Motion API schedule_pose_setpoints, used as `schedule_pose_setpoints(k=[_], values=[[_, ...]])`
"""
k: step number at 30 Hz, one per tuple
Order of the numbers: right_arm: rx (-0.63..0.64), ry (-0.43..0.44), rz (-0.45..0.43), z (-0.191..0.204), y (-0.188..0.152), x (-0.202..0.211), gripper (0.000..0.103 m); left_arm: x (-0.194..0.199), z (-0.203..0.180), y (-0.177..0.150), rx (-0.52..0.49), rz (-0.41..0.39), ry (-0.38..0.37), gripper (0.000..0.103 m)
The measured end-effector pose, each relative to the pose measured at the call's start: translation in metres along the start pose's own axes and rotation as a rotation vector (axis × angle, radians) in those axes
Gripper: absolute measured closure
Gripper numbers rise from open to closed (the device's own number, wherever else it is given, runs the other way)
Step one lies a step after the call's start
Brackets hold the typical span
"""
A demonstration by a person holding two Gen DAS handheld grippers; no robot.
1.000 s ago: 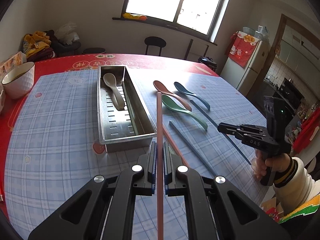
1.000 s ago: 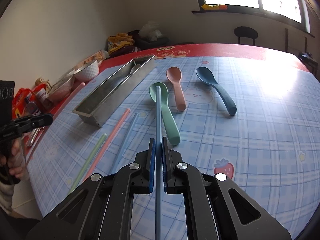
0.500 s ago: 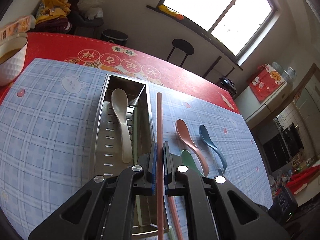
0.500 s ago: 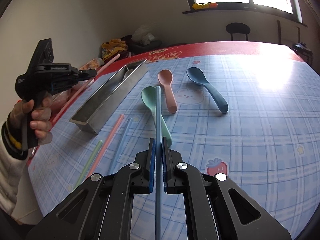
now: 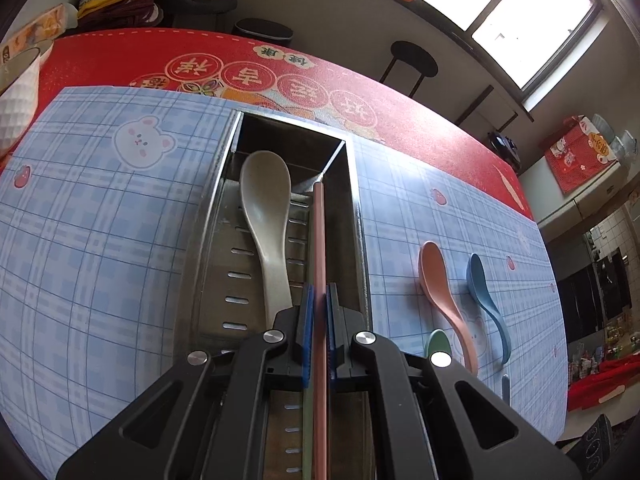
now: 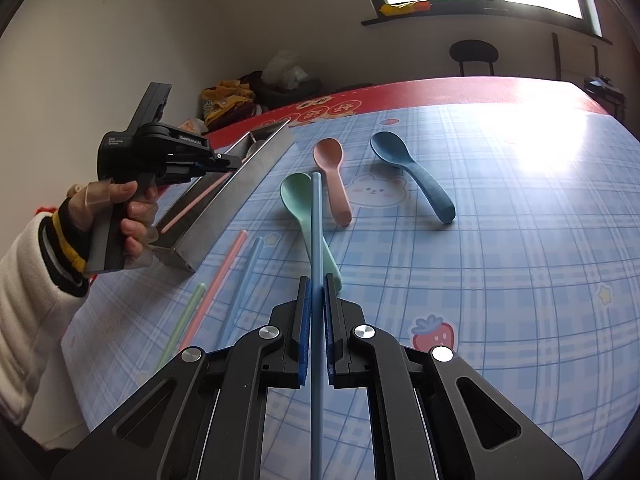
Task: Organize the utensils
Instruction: 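Lower the pink chopstick into the steel tray and open the left gripper, then carry the blue chopstick over the steel tray with the right gripper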
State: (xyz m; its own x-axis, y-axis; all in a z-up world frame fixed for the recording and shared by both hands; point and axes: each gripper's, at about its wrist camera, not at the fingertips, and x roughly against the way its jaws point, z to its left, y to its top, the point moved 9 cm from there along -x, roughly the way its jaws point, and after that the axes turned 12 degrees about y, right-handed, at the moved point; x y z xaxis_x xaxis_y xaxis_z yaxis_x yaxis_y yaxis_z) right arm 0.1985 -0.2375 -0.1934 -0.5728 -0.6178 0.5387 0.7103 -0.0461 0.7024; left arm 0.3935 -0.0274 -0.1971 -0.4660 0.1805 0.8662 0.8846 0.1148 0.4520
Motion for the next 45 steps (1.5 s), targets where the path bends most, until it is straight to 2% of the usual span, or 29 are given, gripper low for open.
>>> schedule_pose_setpoints(k=[3,5,9,10,12,13,17,20,22,24,29,31,42,45], values=[[-0.002,-0.003,-0.003,-0.001,0.0,0.001,0.097,0.001,-0.002,0.0,-0.013,-0.001,-0.017,0.096],[-0.002,-0.004,-0.006,-0.001,0.0,0.002,0.097,0.008,-0.002,0.0,-0.032,-0.028,-0.022,0.096],[-0.002,-0.004,-0.006,-0.001,0.0,0.002,0.097,0.034,0.0,-0.007,-0.109,-0.114,0.015,0.094],[0.0,-0.003,-0.008,-0.001,0.0,0.002,0.097,0.041,0.0,-0.01,-0.132,-0.14,0.03,0.091],[0.0,0.0,-0.015,-0.001,0.0,0.003,0.097,0.055,0.004,-0.02,-0.172,-0.193,0.069,0.071],[-0.003,0.003,-0.019,-0.001,0.001,0.004,0.097,0.062,0.006,-0.026,-0.19,-0.222,0.082,0.064],[-0.017,0.008,-0.023,-0.002,0.001,0.005,0.097,0.088,0.016,-0.051,-0.245,-0.309,0.125,0.054],[-0.013,0.0,-0.005,-0.001,0.0,0.002,0.097,0.105,0.029,-0.07,-0.267,-0.363,0.155,0.04],[-0.009,-0.006,0.014,0.0,0.0,-0.001,0.097,0.116,0.038,-0.08,-0.276,-0.398,0.181,0.026],[-0.012,-0.027,0.021,-0.002,0.0,-0.002,0.097,0.126,0.048,-0.087,-0.28,-0.427,0.212,0.016],[-0.012,-0.044,0.029,0.0,0.005,-0.002,0.097,0.143,0.069,-0.101,-0.266,-0.48,0.245,0.009],[-0.023,-0.02,0.021,0.005,0.009,-0.001,0.097,0.144,0.075,-0.104,-0.256,-0.484,0.244,0.006],[-0.011,-0.027,0.027,0.024,0.03,-0.016,0.097,0.137,0.1,-0.115,-0.25,-0.516,0.291,0.006],[-0.033,-0.028,0.035,0.027,0.034,-0.024,0.097,0.138,0.105,-0.115,-0.231,-0.53,0.28,0.006]])
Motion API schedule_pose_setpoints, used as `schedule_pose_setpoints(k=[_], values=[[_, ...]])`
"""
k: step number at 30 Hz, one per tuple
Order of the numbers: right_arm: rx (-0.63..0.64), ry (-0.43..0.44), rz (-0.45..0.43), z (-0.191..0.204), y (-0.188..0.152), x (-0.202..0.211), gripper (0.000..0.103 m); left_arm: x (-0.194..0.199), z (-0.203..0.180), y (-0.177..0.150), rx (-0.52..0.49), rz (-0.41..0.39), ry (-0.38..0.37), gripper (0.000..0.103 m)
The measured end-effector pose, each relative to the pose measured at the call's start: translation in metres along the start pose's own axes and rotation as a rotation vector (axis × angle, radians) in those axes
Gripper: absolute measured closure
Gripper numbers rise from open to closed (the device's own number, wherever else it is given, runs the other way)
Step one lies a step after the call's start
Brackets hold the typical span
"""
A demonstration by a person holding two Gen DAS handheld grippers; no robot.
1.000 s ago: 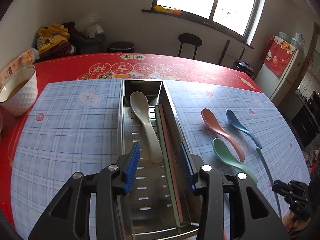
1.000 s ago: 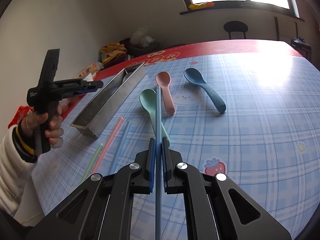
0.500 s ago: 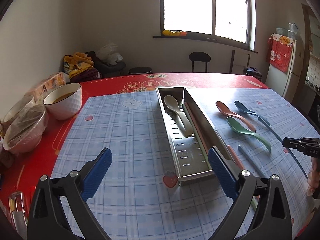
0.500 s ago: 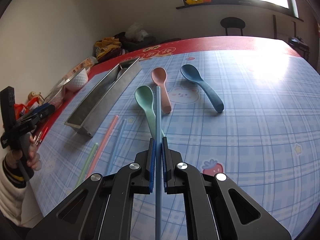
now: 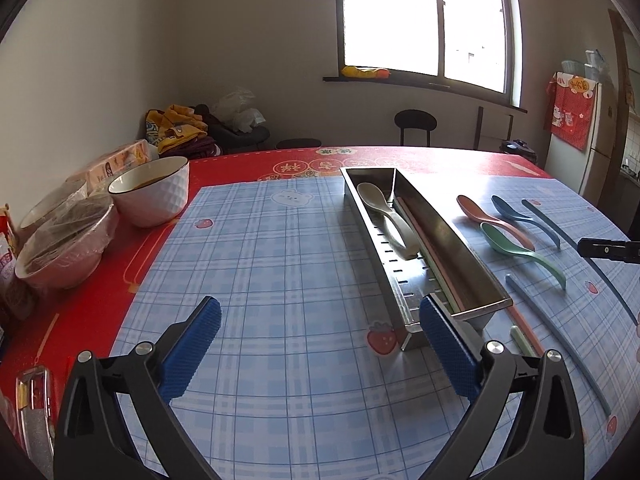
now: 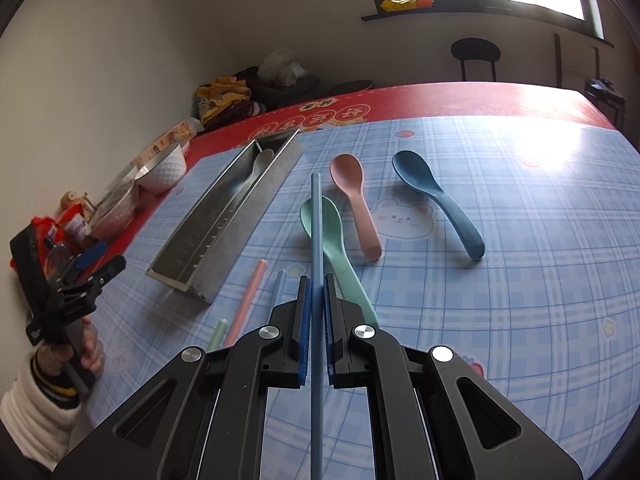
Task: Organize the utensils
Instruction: 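Carry the blue chopstick over the steel tray with the right gripper, then lower the blue chopstick into the steel tray and open the right gripper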
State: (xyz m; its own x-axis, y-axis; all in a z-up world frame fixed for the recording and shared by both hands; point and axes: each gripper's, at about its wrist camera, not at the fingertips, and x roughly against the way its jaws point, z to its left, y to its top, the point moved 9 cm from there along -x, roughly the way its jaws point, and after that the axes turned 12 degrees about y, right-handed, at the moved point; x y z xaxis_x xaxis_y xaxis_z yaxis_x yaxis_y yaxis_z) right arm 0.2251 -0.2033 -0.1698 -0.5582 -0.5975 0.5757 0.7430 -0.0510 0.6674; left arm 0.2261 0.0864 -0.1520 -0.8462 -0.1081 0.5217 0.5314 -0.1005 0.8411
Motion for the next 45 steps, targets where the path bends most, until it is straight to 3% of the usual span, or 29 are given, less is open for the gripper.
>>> schedule_pose_setpoints(k=[13,25,33,45], values=[[-0.074,-0.025,0.008,0.023,0.024,-0.03,0.097,0.004,0.014,0.003,0.076,-0.035,-0.002,0.006],[-0.176,-0.025,0.04,0.059,0.073,-0.111,0.097,-0.005,0.025,-0.001,0.128,0.01,0.014,0.006],[-0.34,-0.038,0.015,0.054,0.086,-0.151,0.097,-0.015,0.036,-0.005,0.201,0.059,-0.009,0.006],[-0.369,-0.109,0.028,0.046,0.083,-0.174,0.097,-0.013,0.036,-0.005,0.203,0.052,-0.004,0.006]])
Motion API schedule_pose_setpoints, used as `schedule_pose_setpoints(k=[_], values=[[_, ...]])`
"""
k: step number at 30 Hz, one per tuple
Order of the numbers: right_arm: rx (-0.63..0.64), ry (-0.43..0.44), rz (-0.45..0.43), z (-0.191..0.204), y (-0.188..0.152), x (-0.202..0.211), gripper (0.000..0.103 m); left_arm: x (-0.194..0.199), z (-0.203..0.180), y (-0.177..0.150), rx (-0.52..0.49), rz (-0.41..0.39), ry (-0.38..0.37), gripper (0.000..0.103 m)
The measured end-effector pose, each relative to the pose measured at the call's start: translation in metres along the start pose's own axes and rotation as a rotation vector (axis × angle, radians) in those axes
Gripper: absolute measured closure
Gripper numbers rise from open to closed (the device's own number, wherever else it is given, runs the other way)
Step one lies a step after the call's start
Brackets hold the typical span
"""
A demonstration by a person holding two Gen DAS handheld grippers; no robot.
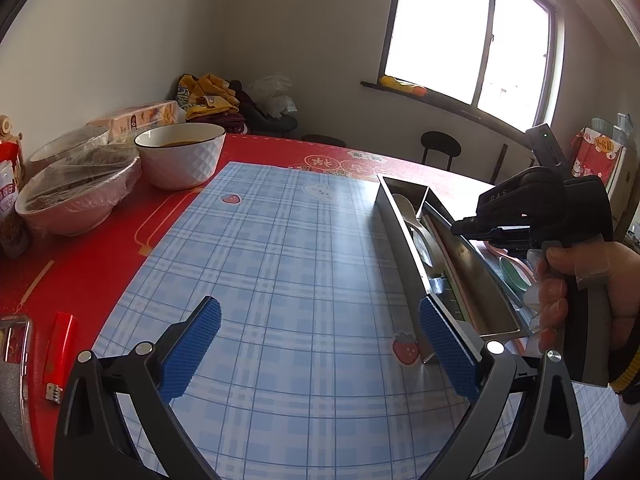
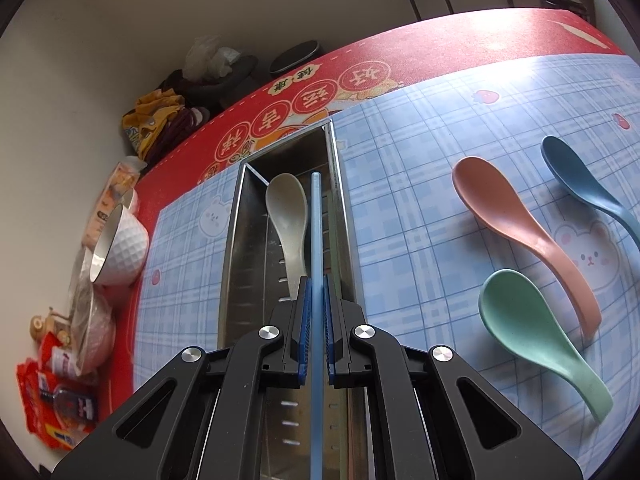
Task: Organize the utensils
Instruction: 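Lower the blue chopstick into the steel tray and open the right gripper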
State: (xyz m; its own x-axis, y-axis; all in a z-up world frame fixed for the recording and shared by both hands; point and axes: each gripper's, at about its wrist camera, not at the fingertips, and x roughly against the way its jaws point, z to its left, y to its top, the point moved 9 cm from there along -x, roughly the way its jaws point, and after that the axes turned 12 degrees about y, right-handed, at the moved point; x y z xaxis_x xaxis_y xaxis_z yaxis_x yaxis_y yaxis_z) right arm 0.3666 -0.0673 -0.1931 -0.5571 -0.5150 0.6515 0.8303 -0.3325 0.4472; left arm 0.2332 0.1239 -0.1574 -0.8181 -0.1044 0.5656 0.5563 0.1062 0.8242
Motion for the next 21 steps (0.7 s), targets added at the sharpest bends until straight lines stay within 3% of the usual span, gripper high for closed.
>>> schedule_pose_setpoints(k=[15,21], values=[[0.008,0.019,0.014,0.0001,-0.003,-0.007,0.096,-0.0016,-0.0017,-0.0018,0.001,0.013,-0.011,0.006],[0.094,0.012,0.001,0.0084,-0.0006,0.0023,0.095,-0.0026,-0.0004,-0.002,0.008,0.016,-0.011,0.006]])
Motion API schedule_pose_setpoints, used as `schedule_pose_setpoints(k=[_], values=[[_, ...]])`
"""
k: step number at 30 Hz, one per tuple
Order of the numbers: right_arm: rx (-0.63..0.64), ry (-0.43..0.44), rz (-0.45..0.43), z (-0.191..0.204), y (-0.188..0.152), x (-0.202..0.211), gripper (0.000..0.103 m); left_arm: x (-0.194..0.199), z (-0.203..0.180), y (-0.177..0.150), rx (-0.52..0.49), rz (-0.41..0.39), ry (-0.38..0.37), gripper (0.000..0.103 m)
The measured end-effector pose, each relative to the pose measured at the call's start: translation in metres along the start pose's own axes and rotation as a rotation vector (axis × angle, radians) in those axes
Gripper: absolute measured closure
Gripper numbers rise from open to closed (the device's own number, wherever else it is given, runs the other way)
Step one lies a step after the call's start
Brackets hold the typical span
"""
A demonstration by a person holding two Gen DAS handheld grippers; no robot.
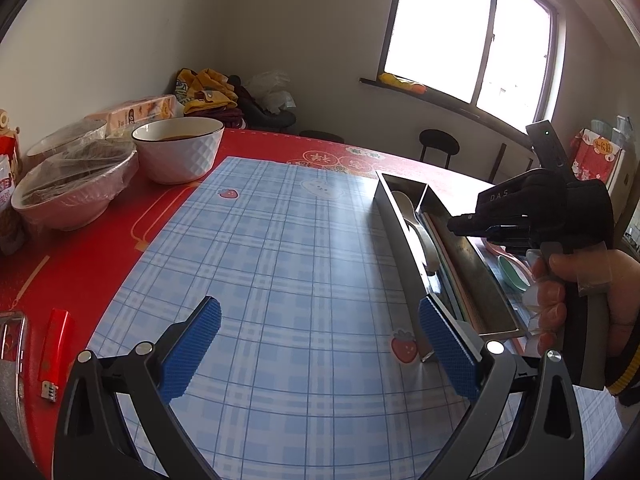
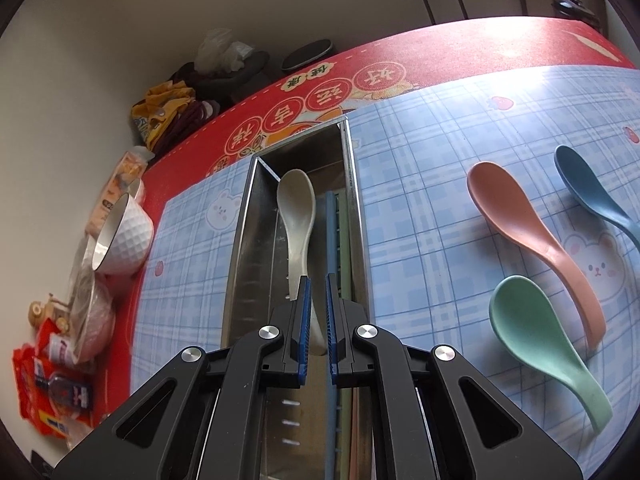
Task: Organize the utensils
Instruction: 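Lower the blue chopstick into the steel tray and open the right gripper, then move the left gripper to the green chopstick and grasp it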
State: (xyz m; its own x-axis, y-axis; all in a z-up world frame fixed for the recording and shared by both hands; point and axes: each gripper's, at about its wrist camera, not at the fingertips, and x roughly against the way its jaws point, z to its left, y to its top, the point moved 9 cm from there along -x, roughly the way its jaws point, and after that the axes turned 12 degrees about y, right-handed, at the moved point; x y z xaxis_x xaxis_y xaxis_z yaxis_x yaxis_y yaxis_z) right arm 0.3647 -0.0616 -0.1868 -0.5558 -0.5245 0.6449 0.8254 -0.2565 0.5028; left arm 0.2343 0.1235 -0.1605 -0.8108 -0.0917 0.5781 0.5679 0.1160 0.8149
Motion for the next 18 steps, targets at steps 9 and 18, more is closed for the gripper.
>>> schedule_pose_setpoints(k=[9,18], values=[[0.217,0.063,-0.053,0.004,-0.009,0.054,0.095,0.002,-0.001,-0.001,-0.014,-0.011,0.006,0.006],[0.319,0.061,-0.174,-0.032,-0.033,0.135,0.05,0.015,-0.001,0.002,-0.03,-0.064,0.077,0.006]])
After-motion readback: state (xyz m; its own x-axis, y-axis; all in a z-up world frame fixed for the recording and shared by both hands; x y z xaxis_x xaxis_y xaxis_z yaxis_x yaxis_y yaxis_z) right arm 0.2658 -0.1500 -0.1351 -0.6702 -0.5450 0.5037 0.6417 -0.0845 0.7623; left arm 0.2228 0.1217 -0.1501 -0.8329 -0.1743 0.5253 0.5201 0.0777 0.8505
